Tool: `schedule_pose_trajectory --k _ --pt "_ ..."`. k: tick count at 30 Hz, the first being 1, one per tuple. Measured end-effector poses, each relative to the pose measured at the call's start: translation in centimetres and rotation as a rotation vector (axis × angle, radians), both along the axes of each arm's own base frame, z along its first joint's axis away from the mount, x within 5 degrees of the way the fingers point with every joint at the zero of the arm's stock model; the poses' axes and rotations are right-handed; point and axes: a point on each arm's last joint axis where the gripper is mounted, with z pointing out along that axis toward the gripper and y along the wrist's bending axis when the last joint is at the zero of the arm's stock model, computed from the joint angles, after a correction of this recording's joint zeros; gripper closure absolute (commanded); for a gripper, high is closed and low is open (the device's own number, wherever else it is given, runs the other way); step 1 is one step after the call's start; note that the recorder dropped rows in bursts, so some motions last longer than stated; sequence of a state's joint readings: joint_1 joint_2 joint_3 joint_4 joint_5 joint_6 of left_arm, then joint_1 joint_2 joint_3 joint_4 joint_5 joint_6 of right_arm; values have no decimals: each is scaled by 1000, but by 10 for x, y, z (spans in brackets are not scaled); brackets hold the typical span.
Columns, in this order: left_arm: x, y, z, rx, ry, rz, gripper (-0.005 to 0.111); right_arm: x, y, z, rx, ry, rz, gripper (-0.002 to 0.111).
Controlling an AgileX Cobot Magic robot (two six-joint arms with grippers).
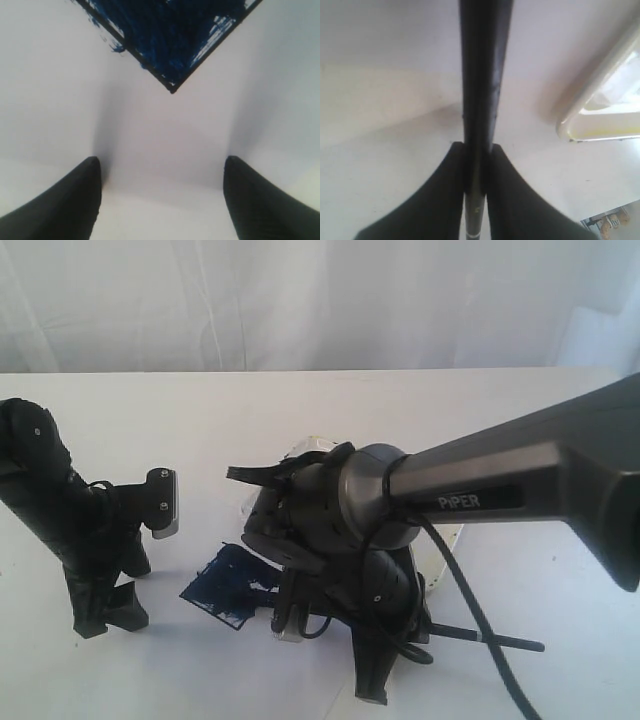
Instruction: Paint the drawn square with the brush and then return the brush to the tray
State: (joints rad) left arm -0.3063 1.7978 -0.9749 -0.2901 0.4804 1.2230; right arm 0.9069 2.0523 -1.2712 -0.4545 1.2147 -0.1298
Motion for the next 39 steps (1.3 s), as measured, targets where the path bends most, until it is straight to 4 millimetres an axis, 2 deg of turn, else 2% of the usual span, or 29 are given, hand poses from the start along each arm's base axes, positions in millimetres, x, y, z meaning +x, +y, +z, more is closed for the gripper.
schedule_pose_trajectory --k 15,23,31,37,39 --pt "0 0 0 0 0 0 35 15 -14 1 -11 -28 -58 108" --pt "0 0 0 0 0 0 35 8 -9 -1 12 24 -52 108" --pt "0 0 0 0 0 0 35 -7 4 -1 20 53 9 108" --pt "0 0 0 0 0 0 35 -4 1 -2 22 55 -10 108" --pt "0 0 0 0 0 0 35 1 -6 -3 13 55 -25 108"
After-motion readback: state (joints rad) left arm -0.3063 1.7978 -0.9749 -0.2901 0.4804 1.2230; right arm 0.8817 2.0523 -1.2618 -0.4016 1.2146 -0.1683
